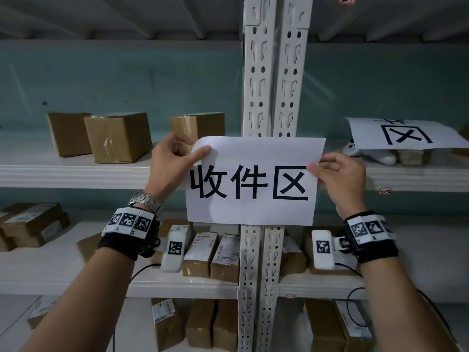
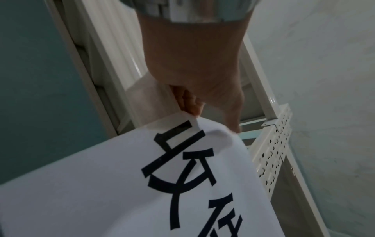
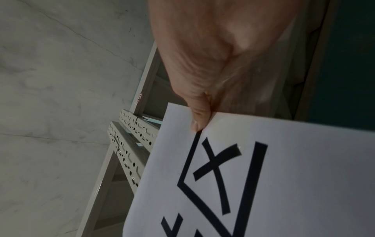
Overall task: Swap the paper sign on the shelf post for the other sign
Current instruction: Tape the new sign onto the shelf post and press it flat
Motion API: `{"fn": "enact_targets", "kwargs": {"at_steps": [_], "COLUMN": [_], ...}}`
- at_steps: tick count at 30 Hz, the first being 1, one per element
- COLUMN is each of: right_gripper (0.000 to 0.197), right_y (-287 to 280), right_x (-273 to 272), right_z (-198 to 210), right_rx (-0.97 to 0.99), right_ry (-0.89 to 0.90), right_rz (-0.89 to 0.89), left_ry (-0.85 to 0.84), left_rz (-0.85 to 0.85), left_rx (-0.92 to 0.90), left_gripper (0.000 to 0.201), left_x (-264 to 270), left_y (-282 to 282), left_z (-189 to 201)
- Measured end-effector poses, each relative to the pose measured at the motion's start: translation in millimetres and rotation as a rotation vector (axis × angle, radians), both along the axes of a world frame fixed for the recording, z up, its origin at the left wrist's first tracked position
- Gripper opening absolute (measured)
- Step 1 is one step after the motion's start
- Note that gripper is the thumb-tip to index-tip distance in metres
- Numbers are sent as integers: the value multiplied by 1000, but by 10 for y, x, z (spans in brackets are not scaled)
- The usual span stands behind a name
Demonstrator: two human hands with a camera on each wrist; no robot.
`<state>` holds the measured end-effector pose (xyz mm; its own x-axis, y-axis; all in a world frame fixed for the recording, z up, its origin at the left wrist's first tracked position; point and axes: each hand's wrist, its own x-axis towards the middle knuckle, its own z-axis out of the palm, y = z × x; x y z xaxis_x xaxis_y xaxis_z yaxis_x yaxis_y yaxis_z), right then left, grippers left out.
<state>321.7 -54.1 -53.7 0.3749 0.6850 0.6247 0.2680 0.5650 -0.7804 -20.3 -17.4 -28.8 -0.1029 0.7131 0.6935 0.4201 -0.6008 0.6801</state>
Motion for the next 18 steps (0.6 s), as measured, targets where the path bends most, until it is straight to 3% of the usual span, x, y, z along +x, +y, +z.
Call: {"fn": "enact_targets", "kwargs": {"at_steps": [4,9,18], "right_gripper": [29,31,33], "right_y": [-21,-60,-95], "right_x": [67,145,199], "right_z": [7,26,76], "right_rx": [-36,-90,-58], "right_ry": [-59,-163,-264], "right_rz": [28,59,44], "left_ry": [23,59,-9], "left_rz": [-12,-109,-216], "left_rx": [-55,-164,-200], "left_gripper": [69,81,62], "left_x": [-43,-150,-94], "left_y": [4,-39,-111], "left_z": [34,93,125]}}
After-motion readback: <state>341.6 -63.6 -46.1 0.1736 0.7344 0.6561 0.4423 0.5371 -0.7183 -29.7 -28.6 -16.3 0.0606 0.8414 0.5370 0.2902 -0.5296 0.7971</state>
